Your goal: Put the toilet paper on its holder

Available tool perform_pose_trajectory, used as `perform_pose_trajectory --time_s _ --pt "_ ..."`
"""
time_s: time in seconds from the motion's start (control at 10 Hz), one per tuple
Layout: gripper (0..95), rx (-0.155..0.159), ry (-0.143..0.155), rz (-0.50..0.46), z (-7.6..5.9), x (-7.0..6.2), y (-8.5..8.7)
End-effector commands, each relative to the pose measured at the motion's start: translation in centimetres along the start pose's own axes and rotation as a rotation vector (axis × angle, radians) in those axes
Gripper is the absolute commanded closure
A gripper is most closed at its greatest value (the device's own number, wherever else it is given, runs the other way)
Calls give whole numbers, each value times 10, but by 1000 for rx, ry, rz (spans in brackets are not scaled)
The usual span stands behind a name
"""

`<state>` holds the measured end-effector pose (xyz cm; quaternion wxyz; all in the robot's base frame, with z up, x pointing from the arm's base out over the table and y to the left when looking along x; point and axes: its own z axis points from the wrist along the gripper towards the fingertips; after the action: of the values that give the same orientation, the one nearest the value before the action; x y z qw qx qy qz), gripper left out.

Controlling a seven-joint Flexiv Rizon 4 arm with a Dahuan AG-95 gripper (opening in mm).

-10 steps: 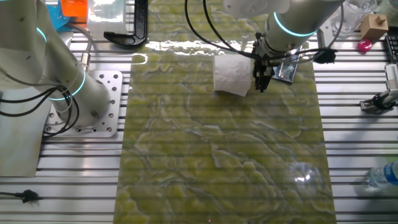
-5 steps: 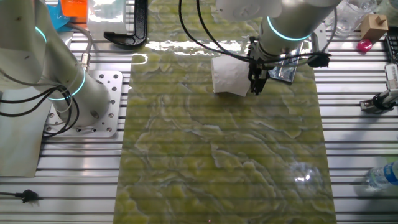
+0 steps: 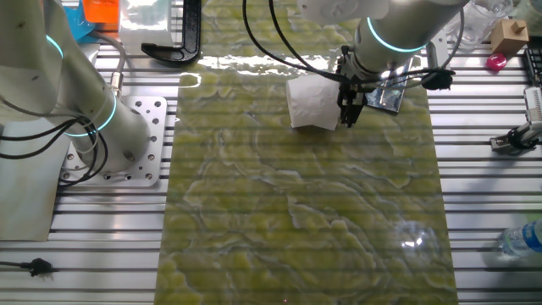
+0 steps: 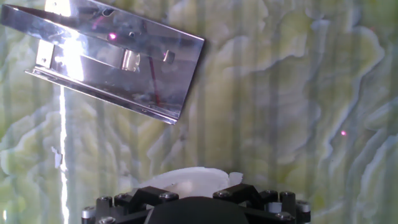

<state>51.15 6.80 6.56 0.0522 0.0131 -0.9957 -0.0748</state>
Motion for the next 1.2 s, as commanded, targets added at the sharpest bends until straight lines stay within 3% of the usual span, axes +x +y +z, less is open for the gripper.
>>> perform_pose_trajectory --time_s 0.1,0.4,0.6,1.0,1.1,1.2 --pt "0 6 -7 -4 1 -1 0" --pt "0 51 -53 -40 0 -2 1" --pt "0 71 -104 -76 0 -2 1" --pt "0 69 -156 -90 0 -3 1" --pt "0 56 -162 -86 0 -3 1" --pt "0 39 -187 -76 0 -3 1"
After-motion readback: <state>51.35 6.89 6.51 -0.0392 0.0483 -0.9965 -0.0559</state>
